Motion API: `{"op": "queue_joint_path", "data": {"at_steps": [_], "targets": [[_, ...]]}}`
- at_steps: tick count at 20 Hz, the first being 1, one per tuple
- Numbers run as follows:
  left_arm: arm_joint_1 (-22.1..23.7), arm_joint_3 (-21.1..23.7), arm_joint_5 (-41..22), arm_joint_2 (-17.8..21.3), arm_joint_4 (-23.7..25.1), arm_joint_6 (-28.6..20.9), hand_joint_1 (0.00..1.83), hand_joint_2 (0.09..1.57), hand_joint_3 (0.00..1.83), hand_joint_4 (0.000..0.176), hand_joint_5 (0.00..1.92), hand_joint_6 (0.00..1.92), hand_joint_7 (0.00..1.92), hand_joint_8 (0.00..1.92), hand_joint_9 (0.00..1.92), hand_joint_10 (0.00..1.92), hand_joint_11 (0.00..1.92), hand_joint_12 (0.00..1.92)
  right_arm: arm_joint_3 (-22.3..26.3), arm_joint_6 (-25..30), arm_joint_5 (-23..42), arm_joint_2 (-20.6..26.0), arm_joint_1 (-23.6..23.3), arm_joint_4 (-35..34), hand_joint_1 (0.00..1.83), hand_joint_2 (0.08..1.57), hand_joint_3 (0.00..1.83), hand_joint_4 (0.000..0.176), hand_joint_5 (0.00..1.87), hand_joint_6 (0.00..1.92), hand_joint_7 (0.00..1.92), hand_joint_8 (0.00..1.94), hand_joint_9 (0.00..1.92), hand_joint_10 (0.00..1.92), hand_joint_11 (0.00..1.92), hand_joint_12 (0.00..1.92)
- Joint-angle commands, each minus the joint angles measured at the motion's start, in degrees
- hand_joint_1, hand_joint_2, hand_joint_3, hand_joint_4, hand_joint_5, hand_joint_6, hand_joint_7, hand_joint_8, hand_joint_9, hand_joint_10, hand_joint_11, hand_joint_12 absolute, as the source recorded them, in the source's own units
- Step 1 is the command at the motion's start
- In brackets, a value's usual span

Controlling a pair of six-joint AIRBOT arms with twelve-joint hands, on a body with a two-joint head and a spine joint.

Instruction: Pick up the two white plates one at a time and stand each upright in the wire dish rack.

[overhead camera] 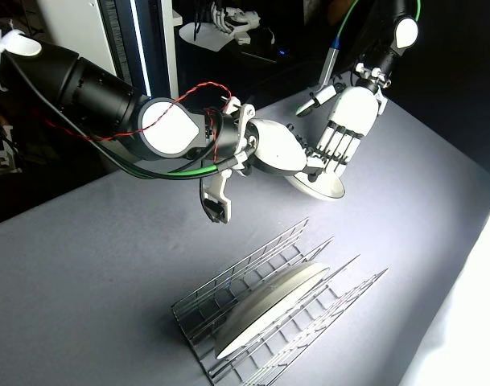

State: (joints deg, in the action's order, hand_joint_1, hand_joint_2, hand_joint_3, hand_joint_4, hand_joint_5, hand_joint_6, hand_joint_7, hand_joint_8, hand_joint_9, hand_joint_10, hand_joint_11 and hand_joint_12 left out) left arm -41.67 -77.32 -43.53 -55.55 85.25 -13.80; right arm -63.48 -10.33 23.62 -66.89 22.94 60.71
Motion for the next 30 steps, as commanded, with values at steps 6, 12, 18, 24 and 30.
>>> {"op": "queue_joint_path", "data": {"at_steps": [6, 12, 18, 24, 30], "targets": [[-1.04, -0.08, -1.04, -1.02, 4.68, -0.38, 0.0, 1.07, 0.0, 0.0, 0.12, 0.0, 0.09, 0.0, 0.06, 0.0, 0.02, 0.02, -4.1, -0.17, 2.77, -4.36, -0.08, -0.87, 1.11, 0.99, 0.01, 0.0, 0.31, 0.0, 0.3, 0.0, 0.29, 0.0, 0.0, 0.88], [-1.04, -0.17, -1.04, -1.02, 4.68, -0.38, 0.0, 1.07, 0.0, 0.0, 0.11, 0.0, 0.09, 0.0, 0.06, 0.0, 0.02, 0.02, -7.01, -0.28, 2.57, -8.09, -0.57, -0.52, 1.2, 1.01, 0.0, 0.0, 0.37, 0.01, 0.36, 0.01, 0.37, 0.02, 0.03, 0.93], [-1.0, -0.16, -1.04, -1.02, 4.66, -0.4, 0.0, 1.08, 0.0, 0.0, 0.11, 0.0, 0.09, 0.0, 0.06, 0.0, 0.02, 0.03, -9.29, -0.29, 1.18, -10.96, -0.79, -0.31, 1.39, 1.01, 0.0, 0.0, 0.52, 0.01, 0.51, 0.01, 0.56, 0.02, 0.23, 0.86], [-0.99, -0.14, -1.04, -1.04, 4.66, -0.4, 0.0, 1.08, 0.0, 0.0, 0.11, 0.0, 0.1, 0.0, 0.07, 0.0, 0.02, 0.04, -10.19, -0.32, 0.85, -12.27, -0.8, -0.24, 1.25, 1.06, 0.0, 0.015, 1.06, 0.81, 1.16, 0.64, 1.23, 0.03, 0.92, 0.64], [-0.83, -0.12, -1.08, -0.96, 4.66, -0.41, 0.0, 1.07, 0.0, 0.0, 0.12, 0.0, 0.11, 0.0, 0.07, 0.0, 0.02, 0.04, -10.18, -0.35, 0.72, -12.73, -0.77, -0.17, 1.39, 1.04, 0.0, 0.0, 1.03, 0.85, 1.17, 0.61, 1.13, 0.85, 1.03, 0.67]]}}
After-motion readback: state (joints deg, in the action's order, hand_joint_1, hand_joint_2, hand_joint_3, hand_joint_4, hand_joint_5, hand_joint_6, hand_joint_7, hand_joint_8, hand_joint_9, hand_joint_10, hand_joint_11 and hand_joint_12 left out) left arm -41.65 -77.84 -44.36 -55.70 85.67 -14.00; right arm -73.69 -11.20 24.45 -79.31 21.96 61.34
